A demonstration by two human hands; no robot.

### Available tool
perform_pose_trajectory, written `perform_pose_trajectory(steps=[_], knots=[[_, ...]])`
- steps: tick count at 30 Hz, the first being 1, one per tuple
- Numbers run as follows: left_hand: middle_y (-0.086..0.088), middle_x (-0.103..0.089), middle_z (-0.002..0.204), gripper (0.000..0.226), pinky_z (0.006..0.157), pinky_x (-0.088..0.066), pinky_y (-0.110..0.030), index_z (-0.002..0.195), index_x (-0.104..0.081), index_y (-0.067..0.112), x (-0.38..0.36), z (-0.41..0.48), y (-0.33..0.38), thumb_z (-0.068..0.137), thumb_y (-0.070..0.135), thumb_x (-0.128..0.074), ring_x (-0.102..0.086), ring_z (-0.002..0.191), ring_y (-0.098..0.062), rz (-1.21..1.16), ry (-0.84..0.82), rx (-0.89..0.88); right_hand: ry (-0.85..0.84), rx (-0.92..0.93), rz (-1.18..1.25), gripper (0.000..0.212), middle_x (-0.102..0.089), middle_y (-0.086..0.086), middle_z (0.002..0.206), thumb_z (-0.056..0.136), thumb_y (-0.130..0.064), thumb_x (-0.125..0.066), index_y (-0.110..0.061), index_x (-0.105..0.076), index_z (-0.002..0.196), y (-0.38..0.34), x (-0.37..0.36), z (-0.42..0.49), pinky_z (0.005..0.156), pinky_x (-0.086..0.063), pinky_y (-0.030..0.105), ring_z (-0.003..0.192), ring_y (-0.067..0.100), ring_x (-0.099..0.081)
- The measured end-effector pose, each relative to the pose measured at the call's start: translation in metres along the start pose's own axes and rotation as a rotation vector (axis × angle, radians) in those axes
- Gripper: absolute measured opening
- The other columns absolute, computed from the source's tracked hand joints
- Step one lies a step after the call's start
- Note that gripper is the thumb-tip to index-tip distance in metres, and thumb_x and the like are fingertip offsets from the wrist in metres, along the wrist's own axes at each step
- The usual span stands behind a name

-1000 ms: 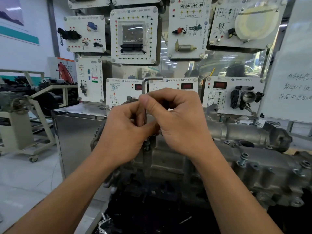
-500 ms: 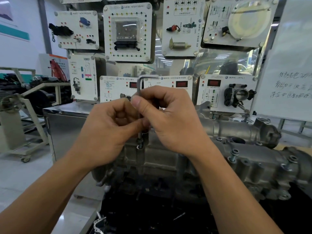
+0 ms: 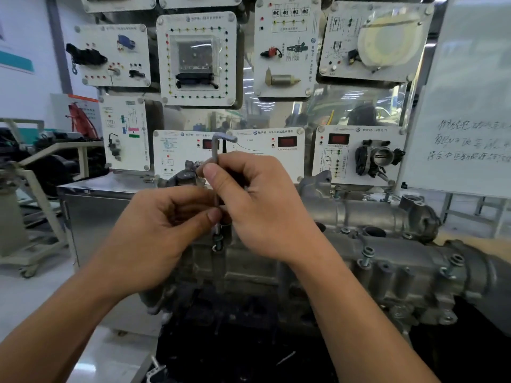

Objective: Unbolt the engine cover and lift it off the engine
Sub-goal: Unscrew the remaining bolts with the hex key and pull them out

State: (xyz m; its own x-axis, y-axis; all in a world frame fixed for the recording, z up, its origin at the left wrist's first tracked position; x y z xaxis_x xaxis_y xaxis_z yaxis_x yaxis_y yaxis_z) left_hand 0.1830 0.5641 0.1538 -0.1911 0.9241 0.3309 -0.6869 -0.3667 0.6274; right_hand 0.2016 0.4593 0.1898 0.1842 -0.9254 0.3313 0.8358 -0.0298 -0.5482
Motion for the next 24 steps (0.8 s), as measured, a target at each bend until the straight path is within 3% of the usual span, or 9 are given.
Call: perform_pose_trajectory(steps=[3, 6, 8, 11, 13, 15, 19, 22, 24], knots=[[0.002, -0.078, 0.078, 0.029, 0.069, -0.061, -0.026, 0.082, -0.076, 0.019, 0.007, 0.004, 0.003, 0.064, 0.041, -0.071, -0.075, 0.076, -0.018, 0.04, 0.078, 0.018, -0.027, -0.004, -0.029, 0.023, -0.067, 0.006, 0.071, 0.1, -0.015, -0.055, -0.001, -0.071, 0.092, 0.0, -0.002, 0.002, 0.064, -0.053, 0.034, 0.064, 0.014, -0.062], [-0.011, -0.07, 0.067, 0.04, 0.063, -0.057, -0.041, 0.075, -0.069, 0.008, 0.013, 0.009, 0.004, 0.063, 0.044, -0.082, -0.067, 0.065, -0.033, 0.184, 0.118, -0.005, -0.037, 0.018, -0.023, 0.019, -0.059, -0.011, 0.062, 0.097, -0.013, -0.061, -0.007, -0.071, 0.081, 0.001, -0.005, 0.002, 0.064, -0.046, 0.025, 0.063, 0.005, -0.055], [-0.014, -0.07, 0.074, 0.034, 0.065, -0.054, -0.044, 0.082, -0.069, 0.017, 0.01, 0.01, 0.002, 0.066, 0.04, -0.088, -0.067, 0.068, -0.033, 0.257, 0.098, -0.004, -0.035, 0.022, 0.006, 0.013, -0.065, -0.007, 0.066, 0.094, -0.013, -0.066, -0.009, -0.073, 0.083, 0.002, -0.005, 0.002, 0.066, -0.05, 0.023, 0.066, 0.007, -0.06], [0.0, -0.075, 0.09, 0.029, 0.071, -0.059, -0.03, 0.097, -0.069, 0.037, 0.01, 0.008, -0.002, 0.07, 0.046, -0.071, -0.073, 0.081, -0.017, 0.17, 0.03, -0.001, -0.015, 0.019, 0.021, 0.008, -0.068, -0.008, 0.069, 0.092, -0.015, -0.069, -0.012, -0.076, 0.088, 0.002, -0.002, 0.001, 0.069, -0.054, 0.025, 0.069, 0.007, -0.063], [0.014, -0.075, 0.103, 0.027, 0.081, -0.055, -0.016, 0.108, -0.069, 0.043, 0.008, 0.007, 0.004, 0.081, 0.044, -0.07, -0.071, 0.097, -0.005, 0.16, -0.041, -0.069, -0.011, 0.004, 0.015, 0.01, -0.071, -0.002, 0.071, 0.093, -0.015, -0.067, -0.01, -0.075, 0.09, 0.004, -0.002, 0.001, 0.071, -0.057, 0.033, 0.071, 0.013, -0.065], [0.018, -0.074, 0.11, 0.027, 0.087, -0.052, -0.014, 0.114, -0.069, 0.046, 0.006, 0.005, 0.006, 0.088, 0.041, -0.066, -0.069, 0.105, -0.002, 0.195, -0.088, -0.102, 0.006, -0.006, 0.018, 0.013, -0.073, 0.006, 0.076, 0.094, -0.015, -0.065, -0.008, -0.076, 0.091, 0.005, -0.002, 0.001, 0.074, -0.056, 0.042, 0.076, 0.019, -0.067], [0.017, -0.076, 0.104, 0.027, 0.084, -0.053, -0.013, 0.107, -0.074, 0.044, 0.005, 0.004, 0.003, 0.083, 0.035, -0.065, -0.071, 0.1, -0.003, 0.118, -0.065, -0.076, 0.025, -0.026, 0.038, 0.017, -0.073, 0.01, 0.076, 0.096, -0.015, -0.062, -0.007, -0.075, 0.088, 0.008, -0.003, 0.0, 0.073, -0.056, 0.046, 0.076, 0.024, -0.067], [0.011, -0.078, 0.09, 0.023, 0.074, -0.054, -0.011, 0.094, -0.078, 0.028, 0.006, 0.006, 0.004, 0.075, 0.034, -0.066, -0.074, 0.086, -0.005, 0.098, -0.022, -0.068, 0.018, -0.039, 0.037, 0.018, -0.072, 0.013, 0.076, 0.096, -0.017, -0.061, -0.007, -0.074, 0.088, 0.01, -0.003, -0.001, 0.072, -0.056, 0.048, 0.076, 0.027, -0.068], [0.002, -0.078, 0.085, 0.026, 0.071, -0.057, -0.018, 0.093, -0.075, 0.019, 0.007, 0.008, 0.005, 0.073, 0.034, -0.068, -0.074, 0.082, -0.014, 0.107, 0.012, -0.068, 0.021, -0.037, 0.032, 0.016, -0.072, 0.01, 0.075, 0.095, -0.017, -0.063, -0.008, -0.075, 0.088, 0.009, -0.004, -0.001, 0.071, -0.056, 0.048, 0.075, 0.027, -0.068]])
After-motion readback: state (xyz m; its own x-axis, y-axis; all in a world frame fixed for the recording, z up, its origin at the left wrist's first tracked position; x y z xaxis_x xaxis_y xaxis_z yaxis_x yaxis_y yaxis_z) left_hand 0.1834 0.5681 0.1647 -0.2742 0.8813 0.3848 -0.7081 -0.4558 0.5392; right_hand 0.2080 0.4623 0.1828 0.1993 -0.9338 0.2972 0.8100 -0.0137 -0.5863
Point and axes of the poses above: each hand's wrist, its own z-axis towards the middle knuckle, its own x-axis out of the back of the hand, y = z × x, the point moved 10 cm from there along z, towards the middle knuckle
